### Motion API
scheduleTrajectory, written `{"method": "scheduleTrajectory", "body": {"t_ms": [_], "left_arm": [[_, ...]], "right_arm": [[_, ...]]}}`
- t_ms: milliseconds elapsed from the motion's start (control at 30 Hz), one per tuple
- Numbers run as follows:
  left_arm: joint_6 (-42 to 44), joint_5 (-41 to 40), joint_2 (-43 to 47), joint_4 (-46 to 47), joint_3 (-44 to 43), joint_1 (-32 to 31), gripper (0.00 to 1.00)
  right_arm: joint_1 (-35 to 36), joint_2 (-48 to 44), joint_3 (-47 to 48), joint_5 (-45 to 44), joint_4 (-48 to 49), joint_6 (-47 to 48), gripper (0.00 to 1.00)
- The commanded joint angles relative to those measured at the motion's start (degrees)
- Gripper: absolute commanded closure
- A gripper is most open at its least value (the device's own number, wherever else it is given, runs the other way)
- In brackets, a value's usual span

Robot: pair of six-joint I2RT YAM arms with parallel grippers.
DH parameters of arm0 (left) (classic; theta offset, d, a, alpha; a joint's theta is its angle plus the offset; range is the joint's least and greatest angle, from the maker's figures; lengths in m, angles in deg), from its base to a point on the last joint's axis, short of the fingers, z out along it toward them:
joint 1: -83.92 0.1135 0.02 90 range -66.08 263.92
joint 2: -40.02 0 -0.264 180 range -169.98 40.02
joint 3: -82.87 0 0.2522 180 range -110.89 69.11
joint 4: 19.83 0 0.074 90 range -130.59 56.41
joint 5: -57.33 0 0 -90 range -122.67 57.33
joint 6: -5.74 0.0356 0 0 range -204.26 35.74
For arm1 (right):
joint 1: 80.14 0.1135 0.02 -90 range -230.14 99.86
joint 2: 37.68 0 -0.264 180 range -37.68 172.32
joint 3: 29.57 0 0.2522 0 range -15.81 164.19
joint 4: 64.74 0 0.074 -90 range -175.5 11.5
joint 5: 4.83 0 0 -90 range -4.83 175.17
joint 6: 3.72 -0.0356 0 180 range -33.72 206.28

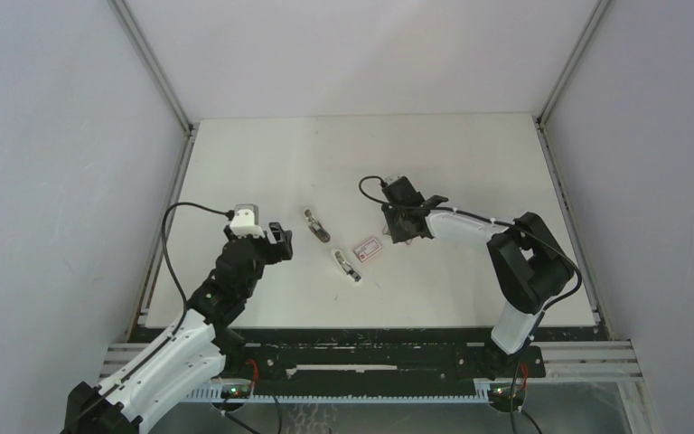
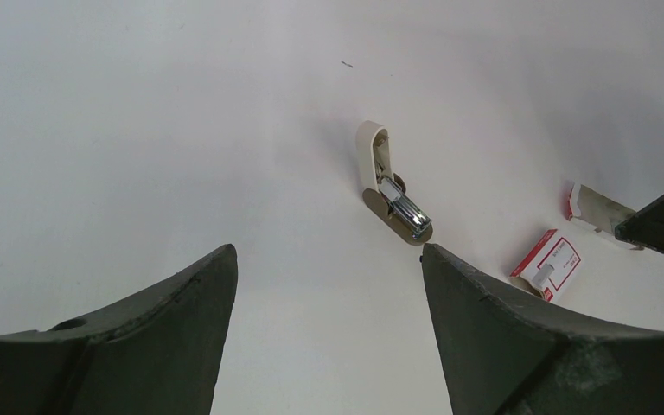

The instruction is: Load the staples into the stapler

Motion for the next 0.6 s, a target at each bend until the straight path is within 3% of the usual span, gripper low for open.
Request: {"method": "scheduleTrajectory", "body": {"t_ms": [0, 567], "left_arm": [[1.1, -0.1, 0.0, 1.3, -1.4, -0.2, 0.18], [1.1, -0.1, -0.4, 1.3, -1.6, -0.2, 0.18]], "right_arm": [[-0.9, 1.0, 1.5, 4.0, 0.5, 2.0, 0.68], [-1.5, 2.7, 1.5, 6.0, -0.3, 1.9, 0.67]]}}
